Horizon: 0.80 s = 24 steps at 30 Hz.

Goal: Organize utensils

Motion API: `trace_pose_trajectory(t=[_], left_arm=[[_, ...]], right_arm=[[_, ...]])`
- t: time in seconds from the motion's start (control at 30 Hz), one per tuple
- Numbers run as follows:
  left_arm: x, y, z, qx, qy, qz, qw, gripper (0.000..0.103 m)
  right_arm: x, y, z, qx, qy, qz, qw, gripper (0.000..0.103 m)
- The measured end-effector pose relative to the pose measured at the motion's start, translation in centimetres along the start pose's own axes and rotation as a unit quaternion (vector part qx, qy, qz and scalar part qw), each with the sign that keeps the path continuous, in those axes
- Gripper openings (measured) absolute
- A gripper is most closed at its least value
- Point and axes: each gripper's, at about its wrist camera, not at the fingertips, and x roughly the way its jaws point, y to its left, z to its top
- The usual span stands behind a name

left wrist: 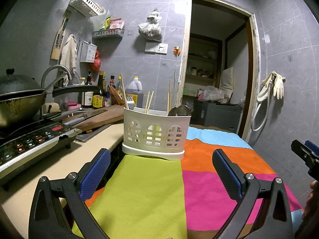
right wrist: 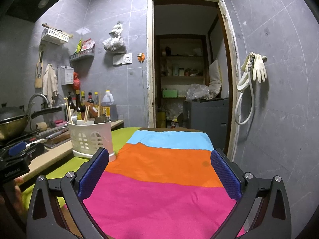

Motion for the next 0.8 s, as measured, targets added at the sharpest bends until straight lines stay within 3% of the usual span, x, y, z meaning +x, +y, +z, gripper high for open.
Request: trace_pose_trajectory(t=[0.8], left_arm=[[-0.05, 0.28, -0.14, 0.001, 0.001, 0.0, 1.0, 0.1]], right_arm=[[0.13, -0.01, -0.01, 0.002, 0.002, -0.001, 1.0, 0.103]])
